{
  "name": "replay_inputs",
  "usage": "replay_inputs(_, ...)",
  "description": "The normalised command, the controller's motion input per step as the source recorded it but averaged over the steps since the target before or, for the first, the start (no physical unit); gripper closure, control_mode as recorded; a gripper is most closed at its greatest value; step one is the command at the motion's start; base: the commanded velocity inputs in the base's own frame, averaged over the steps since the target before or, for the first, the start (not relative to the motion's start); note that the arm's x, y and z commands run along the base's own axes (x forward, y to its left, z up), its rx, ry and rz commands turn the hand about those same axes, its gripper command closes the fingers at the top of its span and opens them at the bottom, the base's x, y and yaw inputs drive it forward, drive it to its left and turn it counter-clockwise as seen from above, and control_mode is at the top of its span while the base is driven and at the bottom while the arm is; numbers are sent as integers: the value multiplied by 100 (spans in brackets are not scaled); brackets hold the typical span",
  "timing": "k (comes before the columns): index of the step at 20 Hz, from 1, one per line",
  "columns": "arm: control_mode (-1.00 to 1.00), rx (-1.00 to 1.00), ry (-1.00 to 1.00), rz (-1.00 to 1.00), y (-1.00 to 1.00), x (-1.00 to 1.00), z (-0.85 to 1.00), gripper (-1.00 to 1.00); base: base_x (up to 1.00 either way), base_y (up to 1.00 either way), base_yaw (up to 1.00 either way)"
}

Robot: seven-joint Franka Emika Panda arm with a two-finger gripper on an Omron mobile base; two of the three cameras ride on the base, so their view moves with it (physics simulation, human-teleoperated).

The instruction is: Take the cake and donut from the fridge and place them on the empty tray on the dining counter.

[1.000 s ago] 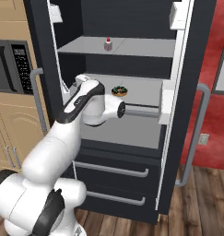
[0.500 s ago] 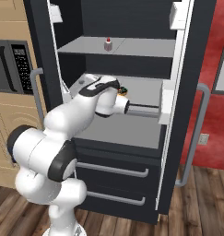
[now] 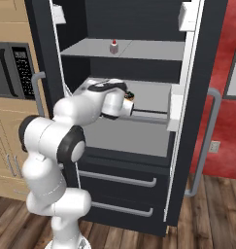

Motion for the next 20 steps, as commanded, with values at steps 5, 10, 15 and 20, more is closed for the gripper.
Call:
replay_inputs(5, -100, 0, 0, 22, 93, -31, 0, -100, 0, 0, 0)
replay_inputs(10, -100, 4, 0, 26, 95, -67, 0, -100, 0, 0, 0)
replay_inputs(15, -100, 12, 10, 33, 100, -82, 0, -100, 0, 0, 0)
replay_inputs(20, -100, -2, -1, 11, 100, -43, -2, -100, 0, 0, 0)
